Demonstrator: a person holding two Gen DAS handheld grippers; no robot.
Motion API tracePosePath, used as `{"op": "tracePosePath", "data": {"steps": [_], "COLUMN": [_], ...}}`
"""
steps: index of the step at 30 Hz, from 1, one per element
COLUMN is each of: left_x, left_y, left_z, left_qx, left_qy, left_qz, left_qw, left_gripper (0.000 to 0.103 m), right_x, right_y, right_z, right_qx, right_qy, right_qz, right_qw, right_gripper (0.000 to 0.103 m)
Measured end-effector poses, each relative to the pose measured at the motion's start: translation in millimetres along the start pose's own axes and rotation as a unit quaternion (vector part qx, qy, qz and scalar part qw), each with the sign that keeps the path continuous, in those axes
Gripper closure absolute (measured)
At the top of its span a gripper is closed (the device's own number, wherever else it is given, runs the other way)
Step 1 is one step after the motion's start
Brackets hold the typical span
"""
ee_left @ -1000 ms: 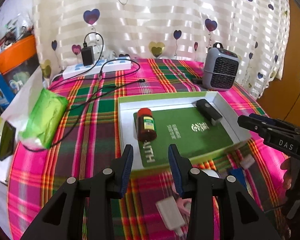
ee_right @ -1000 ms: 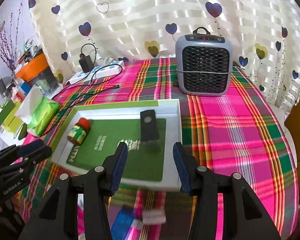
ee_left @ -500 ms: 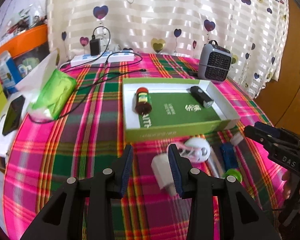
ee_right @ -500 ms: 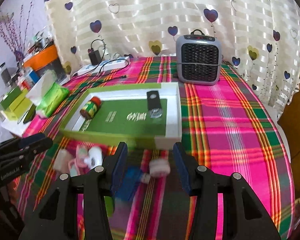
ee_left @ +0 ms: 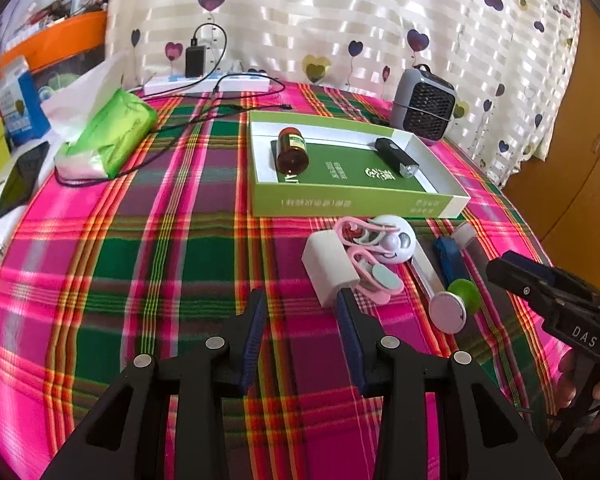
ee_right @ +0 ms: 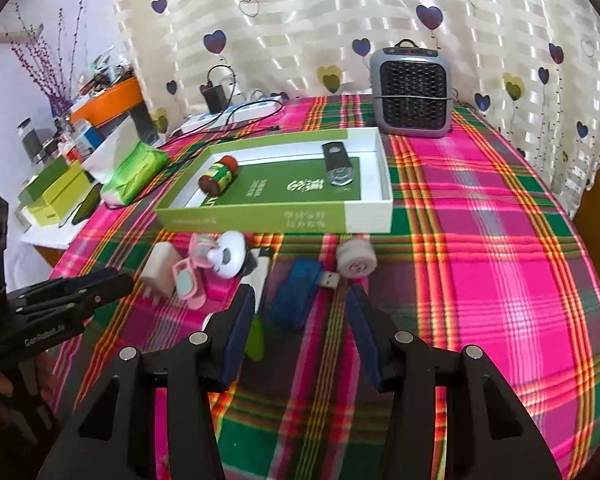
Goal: Organize rigid objects
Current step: 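Lift both open tools away from the green box, then grasp the white charger plug with the left tool while the right tool approaches the spool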
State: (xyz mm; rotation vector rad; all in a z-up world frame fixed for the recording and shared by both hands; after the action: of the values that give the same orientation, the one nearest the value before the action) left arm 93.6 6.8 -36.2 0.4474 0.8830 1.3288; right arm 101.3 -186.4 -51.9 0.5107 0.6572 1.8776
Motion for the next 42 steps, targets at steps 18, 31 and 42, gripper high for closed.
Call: {"op": "tracePosePath", "data": {"steps": [18, 31, 42], "left_x": [5.8, 7.0, -7.7], "left_y": [-0.4, -3.9, -8.5], "left_z": [-16.9, -19.4, -7.0], "left_qx": [0.014, 0.029, 0.035], "left_qy": [0.009, 0.029, 0.033], "left_qz": [0.001, -0.022, -0.039], "left_qw": [0.9999, 0.9989, 0.9981], "left_gripper": [0.068, 0.068, 0.067], "right_x": [38.2, 40.6, 40.1], "right_y": [-7.9, -29.6, -35.1], "right_z": [-11.7, -18.2, -18.7], "right_qx": [0.011, 0.046, 0.057], "right_qy": [0.031, 0.044, 0.057], "right_qz": [0.055, 0.041, 0.029], "right_qw": [0.998, 0.997, 0.996], "right_gripper": [0.054, 0.054, 0.054]}}
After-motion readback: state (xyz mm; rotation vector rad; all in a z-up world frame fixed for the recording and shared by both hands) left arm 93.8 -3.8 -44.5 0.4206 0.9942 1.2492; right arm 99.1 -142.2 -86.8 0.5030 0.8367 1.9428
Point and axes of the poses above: each gripper's, at about its wrist camera, not at the fingertips, and y roughly against the way its jaws point, x to its left, z to its top, the point moved 8 cm from there along -y, roughly the way its jaws point, and after that the axes turned 11 degrees about y, right-handed, at the moved point
